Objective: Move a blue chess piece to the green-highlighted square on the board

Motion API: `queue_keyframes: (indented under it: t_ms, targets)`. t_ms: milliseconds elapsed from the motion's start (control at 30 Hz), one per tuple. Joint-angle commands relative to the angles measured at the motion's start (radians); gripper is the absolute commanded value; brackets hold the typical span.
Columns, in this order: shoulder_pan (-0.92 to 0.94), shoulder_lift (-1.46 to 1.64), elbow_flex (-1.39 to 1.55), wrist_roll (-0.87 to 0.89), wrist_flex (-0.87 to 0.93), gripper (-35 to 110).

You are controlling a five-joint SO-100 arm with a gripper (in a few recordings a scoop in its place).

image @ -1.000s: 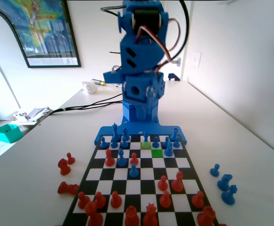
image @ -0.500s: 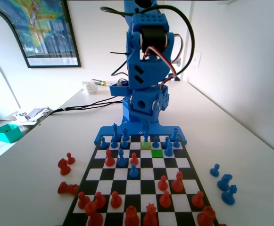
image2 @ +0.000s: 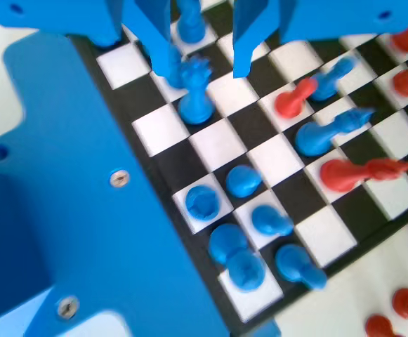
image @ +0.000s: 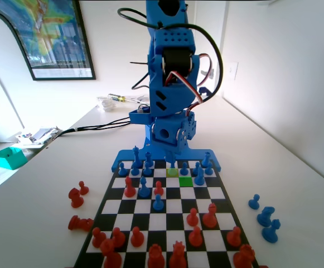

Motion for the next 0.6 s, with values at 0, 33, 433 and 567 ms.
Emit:
queue_keyframes:
  t_ms: [0,33,433,567]
  targets:
    - [-0.018,0.009,0.021,-0.017,-0.037,16]
    - [-0.020,0.008,0.026,-0.017,-0.048,16]
    - [-0.023,-0.040,0.057,-0.031,-0.141,13]
    - [-0.029,-0.046,0.058,-0.028,-0.152,13]
